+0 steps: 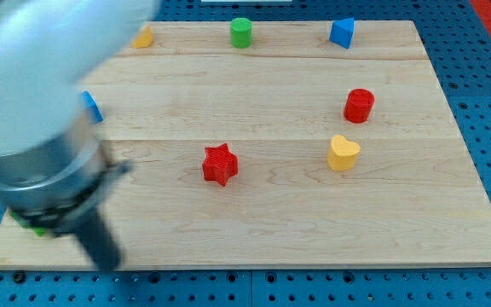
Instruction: Move green star diagonally to the bottom right of the blue cube
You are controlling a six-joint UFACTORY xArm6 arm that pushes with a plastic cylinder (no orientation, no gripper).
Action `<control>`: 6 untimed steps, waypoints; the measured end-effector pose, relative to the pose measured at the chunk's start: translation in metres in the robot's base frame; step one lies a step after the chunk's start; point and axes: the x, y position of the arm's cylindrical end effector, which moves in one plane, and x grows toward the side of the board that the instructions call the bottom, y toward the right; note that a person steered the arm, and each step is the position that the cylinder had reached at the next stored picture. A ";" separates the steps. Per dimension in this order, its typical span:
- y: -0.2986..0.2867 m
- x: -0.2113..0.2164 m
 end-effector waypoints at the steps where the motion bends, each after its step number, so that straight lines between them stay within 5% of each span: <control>1: -0.108 -0.001; 6: 0.013 -0.090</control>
